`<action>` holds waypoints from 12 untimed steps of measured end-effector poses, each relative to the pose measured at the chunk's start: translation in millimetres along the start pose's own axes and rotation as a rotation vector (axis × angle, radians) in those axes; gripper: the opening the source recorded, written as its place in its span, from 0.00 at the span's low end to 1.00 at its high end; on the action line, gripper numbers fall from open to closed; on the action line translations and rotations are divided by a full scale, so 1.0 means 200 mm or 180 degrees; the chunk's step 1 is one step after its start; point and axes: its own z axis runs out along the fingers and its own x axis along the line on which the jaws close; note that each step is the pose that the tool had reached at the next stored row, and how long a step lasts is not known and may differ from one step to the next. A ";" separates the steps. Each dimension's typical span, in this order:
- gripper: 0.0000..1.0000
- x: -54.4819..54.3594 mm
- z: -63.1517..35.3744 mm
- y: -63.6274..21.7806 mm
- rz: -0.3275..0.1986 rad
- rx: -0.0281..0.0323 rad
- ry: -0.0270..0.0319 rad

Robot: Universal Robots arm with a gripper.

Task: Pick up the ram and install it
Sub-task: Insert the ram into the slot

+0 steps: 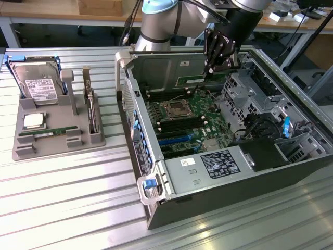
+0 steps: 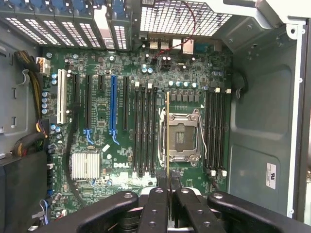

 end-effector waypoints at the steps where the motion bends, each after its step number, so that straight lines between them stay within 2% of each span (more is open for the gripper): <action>1: 0.12 0.00 0.005 0.000 0.0000 0.0000 0.0000; 12: 0.12 0.01 0.071 -0.003 0.0000 0.0000 0.0000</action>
